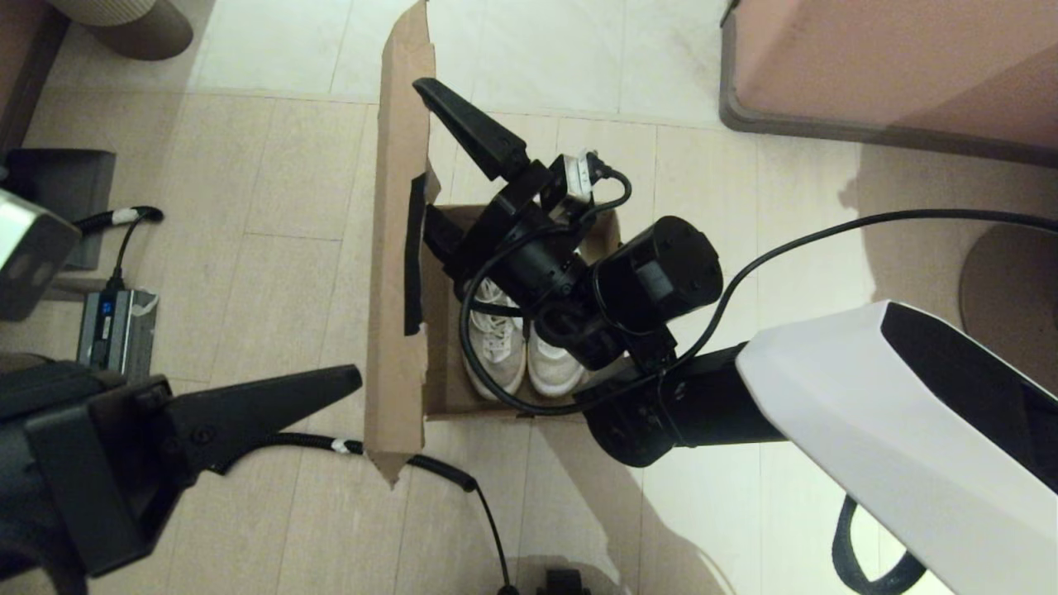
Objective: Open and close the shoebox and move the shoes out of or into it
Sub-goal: Open the shoe box
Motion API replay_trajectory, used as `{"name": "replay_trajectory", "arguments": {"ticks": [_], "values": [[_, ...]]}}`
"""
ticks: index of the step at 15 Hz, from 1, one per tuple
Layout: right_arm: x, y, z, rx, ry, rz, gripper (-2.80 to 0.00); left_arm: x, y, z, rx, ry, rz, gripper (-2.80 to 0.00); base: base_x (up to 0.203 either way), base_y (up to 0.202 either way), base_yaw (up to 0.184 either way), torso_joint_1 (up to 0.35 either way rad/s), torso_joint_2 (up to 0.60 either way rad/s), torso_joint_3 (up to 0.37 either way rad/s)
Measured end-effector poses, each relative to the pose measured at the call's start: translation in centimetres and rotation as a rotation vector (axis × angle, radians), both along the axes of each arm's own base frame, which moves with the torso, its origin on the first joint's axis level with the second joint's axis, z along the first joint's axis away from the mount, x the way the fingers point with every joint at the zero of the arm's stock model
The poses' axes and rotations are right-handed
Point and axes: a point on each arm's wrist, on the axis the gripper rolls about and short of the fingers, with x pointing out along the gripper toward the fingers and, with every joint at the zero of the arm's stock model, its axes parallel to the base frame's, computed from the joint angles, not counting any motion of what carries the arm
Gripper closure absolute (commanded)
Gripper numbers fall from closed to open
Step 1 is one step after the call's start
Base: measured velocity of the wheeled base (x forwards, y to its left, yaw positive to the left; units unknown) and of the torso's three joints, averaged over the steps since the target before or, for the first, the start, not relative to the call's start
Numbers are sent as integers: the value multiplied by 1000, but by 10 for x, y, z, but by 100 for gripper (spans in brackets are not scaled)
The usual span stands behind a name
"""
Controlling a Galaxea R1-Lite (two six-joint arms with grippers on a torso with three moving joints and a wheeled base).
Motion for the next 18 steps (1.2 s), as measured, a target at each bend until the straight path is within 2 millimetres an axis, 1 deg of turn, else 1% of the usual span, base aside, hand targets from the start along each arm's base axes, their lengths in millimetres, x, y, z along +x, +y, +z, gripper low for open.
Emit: {"name": "replay_trajectory", "arguments": {"ticks": [3, 5, 7, 11, 14, 18], "values": [[-1, 13, -13, -14, 7, 20, -280, -1, 1, 6, 109, -182, 1, 0, 0, 0, 0, 0, 0, 0], [-5, 23, -19, -23, 9, 41, -280, 0, -1, 5, 196, -266, -5, 0, 0, 0, 0, 0, 0, 0], [-9, 33, -21, -24, 2, 66, -280, 6, -5, 0, 285, -309, -16, 0, 0, 0, 0, 0, 0, 0], [-16, 53, -29, -35, 8, 103, -280, 19, -13, -19, 441, -352, -23, 0, 0, 0, 0, 0, 0, 0], [-17, 58, -35, -42, 13, 110, -280, 23, -12, -32, 588, -376, 76, 0, 0, 0, 0, 0, 0, 0], [-16, 58, -39, -56, 0, 89, -280, 26, -5, -29, 665, -360, 256, 0, 0, 0, 0, 0, 0, 0]]}}
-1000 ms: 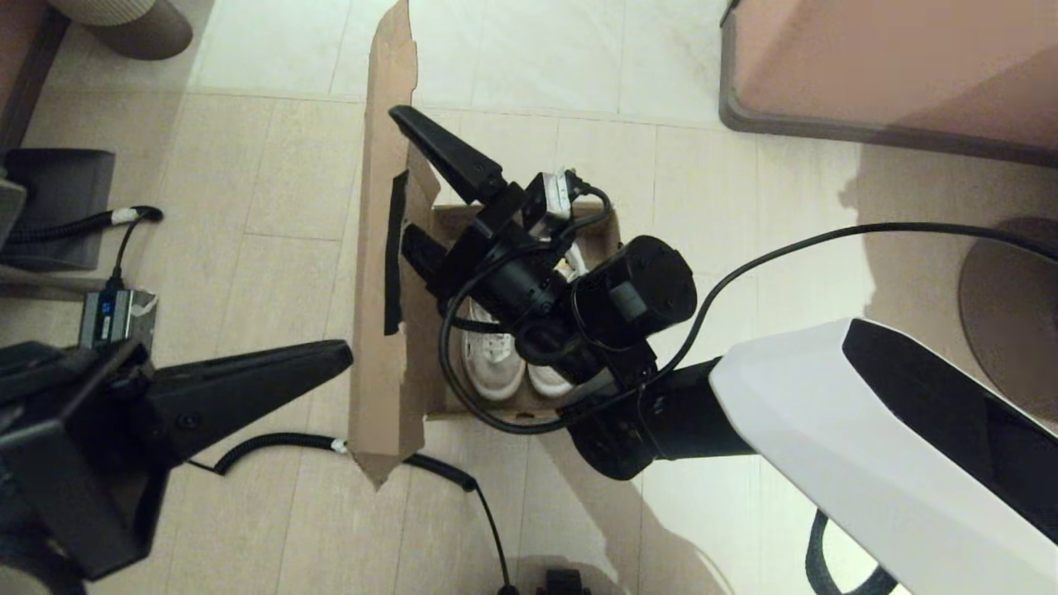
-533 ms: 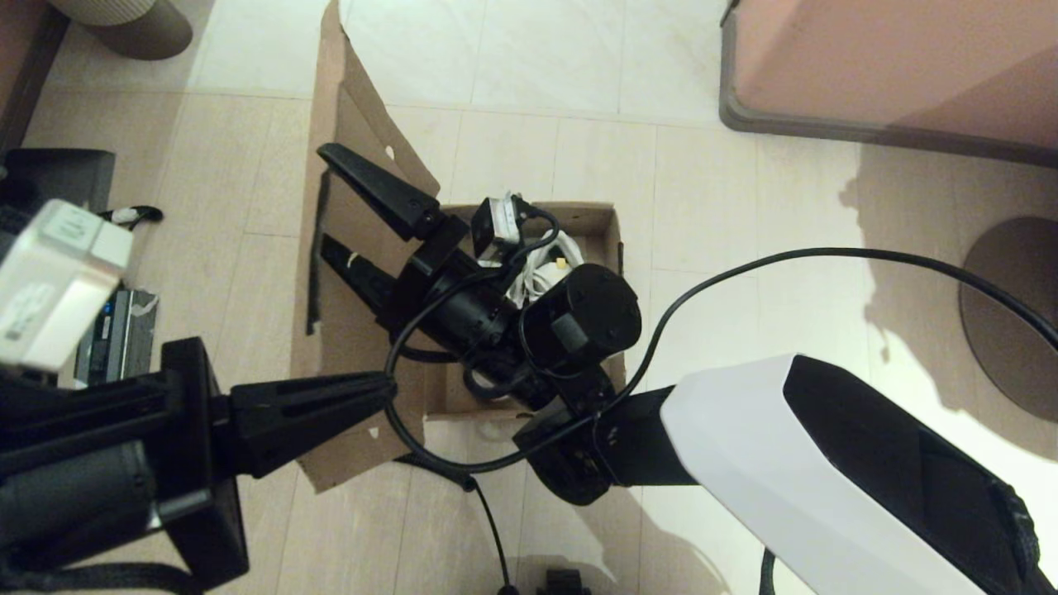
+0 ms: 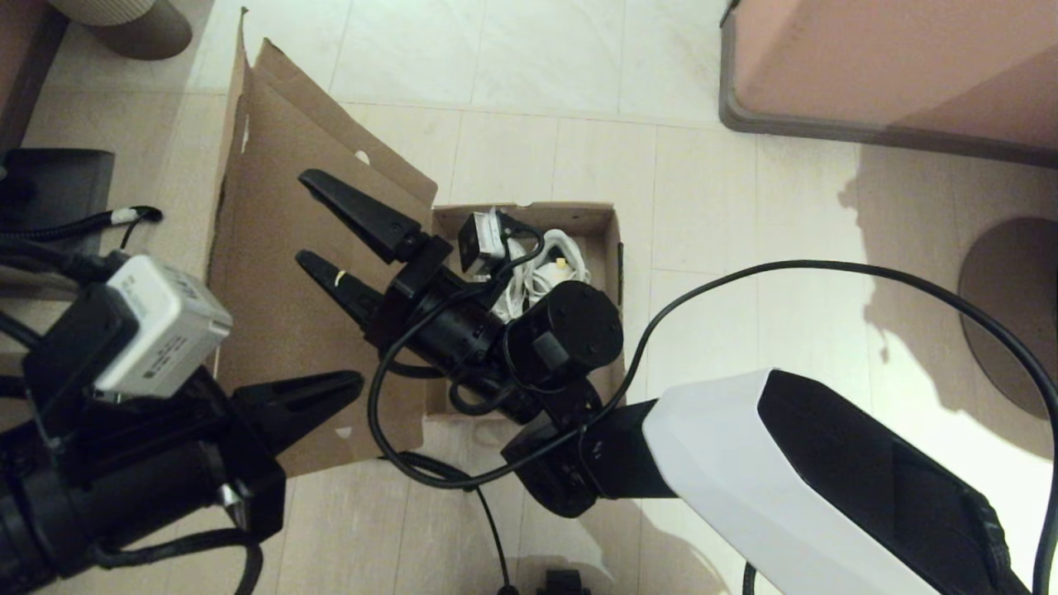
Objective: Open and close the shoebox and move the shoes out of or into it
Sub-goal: Open the shoe box
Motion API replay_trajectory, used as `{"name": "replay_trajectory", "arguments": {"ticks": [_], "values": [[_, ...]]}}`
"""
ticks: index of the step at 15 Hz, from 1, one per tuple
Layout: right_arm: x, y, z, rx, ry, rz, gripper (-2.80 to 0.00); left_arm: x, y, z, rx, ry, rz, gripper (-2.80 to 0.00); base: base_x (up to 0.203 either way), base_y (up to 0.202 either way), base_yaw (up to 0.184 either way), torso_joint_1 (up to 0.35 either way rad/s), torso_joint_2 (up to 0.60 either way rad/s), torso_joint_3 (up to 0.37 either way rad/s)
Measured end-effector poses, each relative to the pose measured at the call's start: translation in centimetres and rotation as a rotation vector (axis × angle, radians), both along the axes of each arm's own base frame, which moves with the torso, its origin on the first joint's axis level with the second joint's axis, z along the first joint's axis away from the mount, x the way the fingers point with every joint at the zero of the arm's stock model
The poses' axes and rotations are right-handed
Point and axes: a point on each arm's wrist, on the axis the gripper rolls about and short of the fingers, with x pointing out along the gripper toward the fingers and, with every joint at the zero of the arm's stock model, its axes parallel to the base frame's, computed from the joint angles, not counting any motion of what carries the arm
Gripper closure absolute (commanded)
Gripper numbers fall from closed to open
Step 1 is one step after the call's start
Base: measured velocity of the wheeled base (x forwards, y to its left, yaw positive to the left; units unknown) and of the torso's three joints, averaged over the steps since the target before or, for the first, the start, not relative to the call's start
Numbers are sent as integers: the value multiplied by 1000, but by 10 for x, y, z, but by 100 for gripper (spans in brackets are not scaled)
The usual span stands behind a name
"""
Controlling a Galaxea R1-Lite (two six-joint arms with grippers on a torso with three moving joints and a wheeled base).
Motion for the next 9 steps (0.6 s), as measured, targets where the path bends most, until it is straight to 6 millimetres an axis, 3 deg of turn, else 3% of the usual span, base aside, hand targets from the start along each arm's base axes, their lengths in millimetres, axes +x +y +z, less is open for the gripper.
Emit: {"name": "replay_trajectory", "arguments": {"ticks": [3, 5, 7, 9], "values": [[11, -11, -5, -35, -34, -78, -280, 3, 15, 1, -8, -10, 95, 0, 0, 0, 0, 0, 0, 0], [24, -28, -2, -48, -44, -138, -280, 4, 26, 2, -22, -14, 148, 0, 0, 0, 0, 0, 0, 0], [39, -53, 4, -62, -43, -202, -280, 5, 35, 2, -74, 5, 184, 0, 0, 0, 0, 0, 0, 0], [60, -95, 7, -108, -37, -315, -280, 6, 42, 8, -230, 64, 232, 0, 0, 0, 0, 0, 0, 0]]}}
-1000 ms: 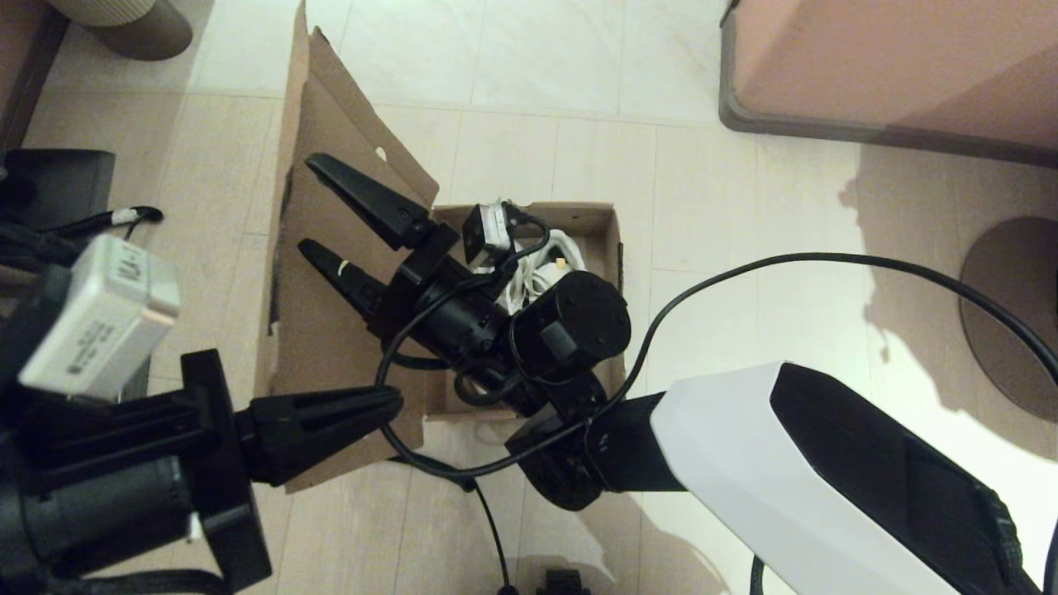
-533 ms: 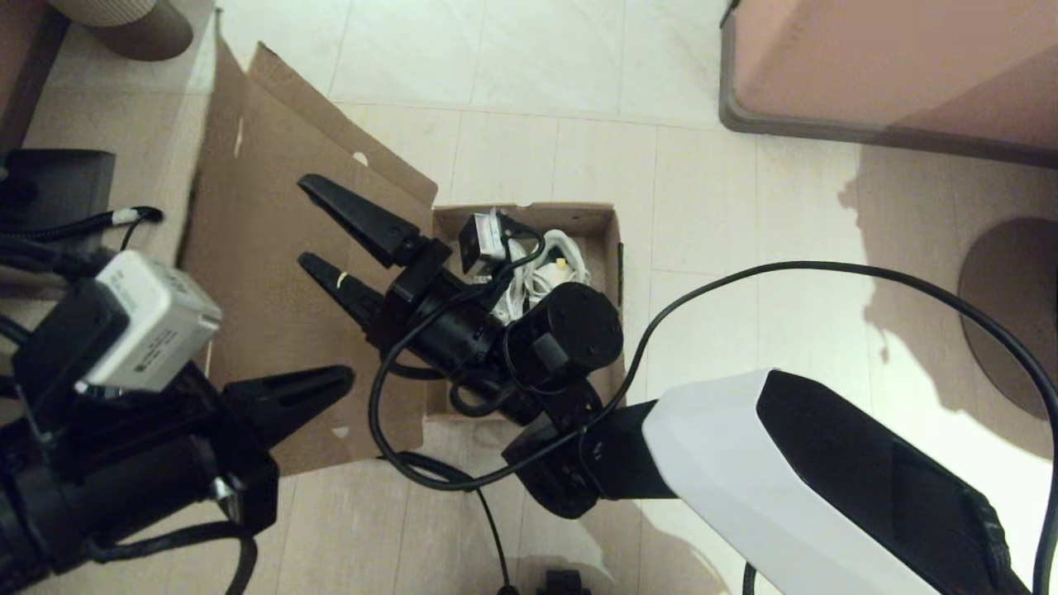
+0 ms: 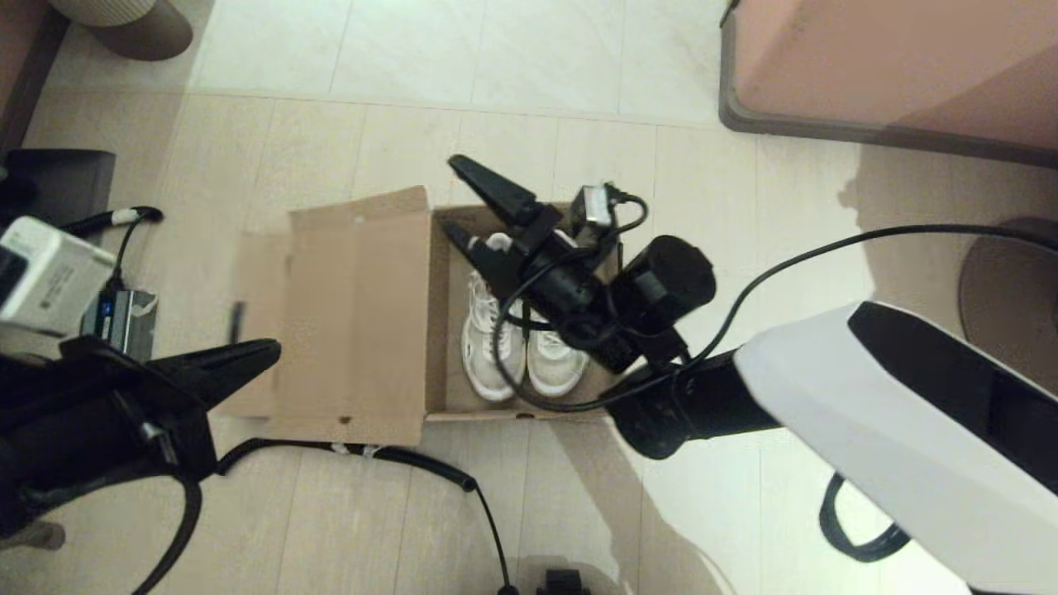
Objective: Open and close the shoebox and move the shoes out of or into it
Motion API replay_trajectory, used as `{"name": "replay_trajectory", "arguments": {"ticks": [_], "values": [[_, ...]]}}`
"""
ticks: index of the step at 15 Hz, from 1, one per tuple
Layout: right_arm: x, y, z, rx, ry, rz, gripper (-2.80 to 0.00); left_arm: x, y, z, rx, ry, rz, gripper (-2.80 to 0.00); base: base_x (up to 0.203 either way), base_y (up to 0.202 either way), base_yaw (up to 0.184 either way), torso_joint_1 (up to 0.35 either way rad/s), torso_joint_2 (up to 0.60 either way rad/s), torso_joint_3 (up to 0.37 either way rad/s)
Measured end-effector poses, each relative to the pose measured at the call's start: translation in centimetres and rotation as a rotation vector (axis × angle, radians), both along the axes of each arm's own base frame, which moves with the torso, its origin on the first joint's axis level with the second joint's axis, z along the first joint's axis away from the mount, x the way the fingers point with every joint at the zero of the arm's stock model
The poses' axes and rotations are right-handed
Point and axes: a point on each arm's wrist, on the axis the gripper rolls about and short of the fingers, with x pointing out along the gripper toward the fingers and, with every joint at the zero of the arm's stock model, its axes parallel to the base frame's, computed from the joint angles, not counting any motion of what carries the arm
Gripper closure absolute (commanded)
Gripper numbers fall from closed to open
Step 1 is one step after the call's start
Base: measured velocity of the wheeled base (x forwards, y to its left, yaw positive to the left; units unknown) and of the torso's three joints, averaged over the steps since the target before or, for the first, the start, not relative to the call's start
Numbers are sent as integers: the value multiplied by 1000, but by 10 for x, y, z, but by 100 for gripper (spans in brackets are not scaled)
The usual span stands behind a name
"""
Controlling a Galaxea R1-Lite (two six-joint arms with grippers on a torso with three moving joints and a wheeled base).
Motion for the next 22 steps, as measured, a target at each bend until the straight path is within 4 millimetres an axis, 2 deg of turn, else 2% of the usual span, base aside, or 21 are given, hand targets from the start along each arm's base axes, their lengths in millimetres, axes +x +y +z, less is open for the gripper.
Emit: {"name": "replay_trajectory", "arguments": {"ticks": [3, 5, 6, 9, 11, 14, 16, 18, 20, 21, 22], "values": [[36, -98, 5, -109, -57, -287, -280, 6, 20, 13, -319, 122, 147, 0, 0, 0, 0, 0, 0, 0], [45, -164, 4, -216, -117, -507, -280, 8, 32, 12, -454, 181, 199, 0, 0, 0, 0, 0, 0, 0], [44, -191, 3, -285, -161, -612, -280, 8, 35, 9, -476, 198, 214, 0, 0, 0, 0, 0, 0, 0], [30, -247, 5, -463, -323, -873, -280, 3, 38, -4, -483, 234, 242, 0, 0, 0, 0, 0, 0, 0], [13, -272, 19, -486, -356, -967, -280, -2, 39, -9, -509, 243, 256, 0, 0, 0, 0, 0, 0, 0], [-32, -308, 50, -463, -375, -1111, -280, -13, 40, -10, -561, 228, 296, 0, 0, 0, 0, 0, 0, 0], [-77, -324, 71, -448, -407, -1191, -280, -24, 41, -16, -558, 208, 349, 0, 0, 0, 0, 0, 0, 0], [-132, -328, 82, -449, -423, -1240, -280, -40, 41, -25, -546, 190, 374, 0, 0, 0, 0, 0, 0, 0], [-189, -324, 72, -490, -393, -1231, -280, -60, 41, -46, -476, 193, 400, 0, 0, 0, 0, 0, 0, 0], [-213, -320, 53, -538, -331, -1201, -280, -69, 42, -59, -420, 197, 423, 0, 0, 0, 0, 0, 0, 0], [-235, -317, 24, -614, -228, -1156, -280, -80, 42, -75, -344, 200, 442, 0, 0, 0, 0, 0, 0, 0]]}}
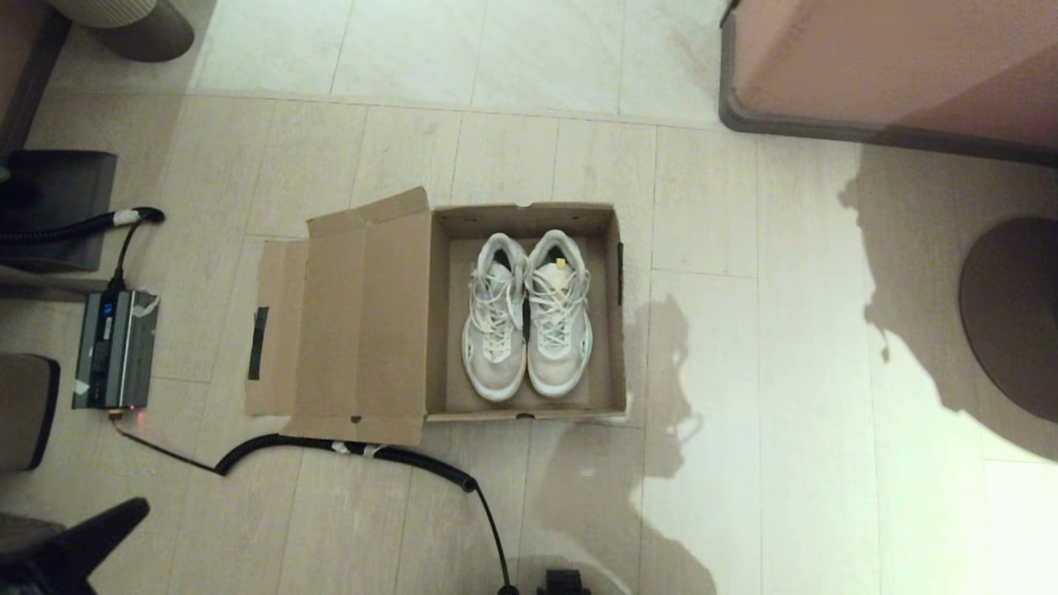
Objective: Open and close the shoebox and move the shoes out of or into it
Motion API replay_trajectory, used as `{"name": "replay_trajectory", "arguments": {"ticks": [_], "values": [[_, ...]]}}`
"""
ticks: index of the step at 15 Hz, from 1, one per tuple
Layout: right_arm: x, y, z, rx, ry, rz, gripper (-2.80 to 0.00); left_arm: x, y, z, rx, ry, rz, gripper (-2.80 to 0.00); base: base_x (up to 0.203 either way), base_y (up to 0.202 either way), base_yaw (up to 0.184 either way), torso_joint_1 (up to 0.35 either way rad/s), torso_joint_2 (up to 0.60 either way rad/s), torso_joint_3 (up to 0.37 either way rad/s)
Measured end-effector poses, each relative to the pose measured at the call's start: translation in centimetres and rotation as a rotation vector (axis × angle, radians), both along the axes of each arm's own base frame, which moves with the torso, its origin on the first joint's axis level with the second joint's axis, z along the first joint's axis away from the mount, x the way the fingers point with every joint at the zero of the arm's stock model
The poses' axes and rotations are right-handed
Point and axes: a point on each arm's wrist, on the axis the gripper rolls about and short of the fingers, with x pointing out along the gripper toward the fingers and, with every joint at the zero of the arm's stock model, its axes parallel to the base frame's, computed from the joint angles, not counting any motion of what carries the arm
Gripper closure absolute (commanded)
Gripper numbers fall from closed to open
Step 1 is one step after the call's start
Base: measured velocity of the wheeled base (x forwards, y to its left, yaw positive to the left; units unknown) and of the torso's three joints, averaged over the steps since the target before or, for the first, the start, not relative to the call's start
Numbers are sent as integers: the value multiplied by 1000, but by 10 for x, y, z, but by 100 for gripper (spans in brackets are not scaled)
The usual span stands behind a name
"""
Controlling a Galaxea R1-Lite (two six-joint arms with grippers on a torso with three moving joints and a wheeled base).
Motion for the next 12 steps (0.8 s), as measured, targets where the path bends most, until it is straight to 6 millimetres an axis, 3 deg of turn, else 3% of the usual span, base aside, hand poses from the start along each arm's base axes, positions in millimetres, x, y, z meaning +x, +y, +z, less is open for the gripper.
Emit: {"name": "replay_trajectory", "arguments": {"ticks": [2, 4, 8, 12], "values": [[-33, 6, -58, -21, 262, 6, -280, -19, 0, -29, 132, 40, -11, 0, 0, 0, 0, 0, 0, 0], [-57, 12, -95, -36, 448, 46, -280, -33, 0, -55, 228, 78, -34, 0, 0, 0, 0, 0, 0, 0], [-96, 21, -125, -64, 500, 72, -280, -51, -1, -79, 239, 144, -72, 0, 0, 0, 0, 0, 0, 0], [-110, 15, -144, -329, 570, -353, -280, -61, -1, -80, 276, 105, -100, 0, 0, 0, 0, 0, 0, 0]]}}
